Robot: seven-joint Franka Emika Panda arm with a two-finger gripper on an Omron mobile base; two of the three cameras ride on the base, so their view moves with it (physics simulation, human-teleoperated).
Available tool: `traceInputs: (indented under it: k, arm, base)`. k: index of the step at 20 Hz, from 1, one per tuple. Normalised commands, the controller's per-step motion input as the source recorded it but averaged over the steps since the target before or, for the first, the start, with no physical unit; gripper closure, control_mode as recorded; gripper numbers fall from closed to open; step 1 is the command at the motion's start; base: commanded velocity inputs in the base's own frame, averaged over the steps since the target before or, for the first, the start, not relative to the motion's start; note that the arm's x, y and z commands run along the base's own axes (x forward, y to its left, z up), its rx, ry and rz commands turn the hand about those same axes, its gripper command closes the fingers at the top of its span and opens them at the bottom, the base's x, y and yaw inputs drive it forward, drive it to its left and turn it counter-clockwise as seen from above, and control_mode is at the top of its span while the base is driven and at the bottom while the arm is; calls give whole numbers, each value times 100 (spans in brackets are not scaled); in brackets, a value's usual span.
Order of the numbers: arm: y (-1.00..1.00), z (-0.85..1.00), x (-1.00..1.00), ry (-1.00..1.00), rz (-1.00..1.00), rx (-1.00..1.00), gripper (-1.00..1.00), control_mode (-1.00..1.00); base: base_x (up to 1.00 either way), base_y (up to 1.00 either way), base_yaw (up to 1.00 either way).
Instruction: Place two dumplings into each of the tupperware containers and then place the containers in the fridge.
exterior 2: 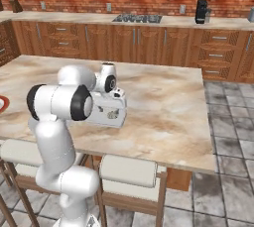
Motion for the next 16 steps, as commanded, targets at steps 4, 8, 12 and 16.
traceInputs:
  k: [4,8,12,16]
  arm:
    - [0,49,-100,0,0,0,-100,-100]
    - [-1,36,-100,0,0,0,-100,-100]
    - [0,44,-100,0,0,0,-100,-100]
    - [0,61,-96,0,0,0,-100,-100]
  base:
    - [0,0,0]
    - [0,0,0]
    - [0,0,0]
    - [0,0,0]
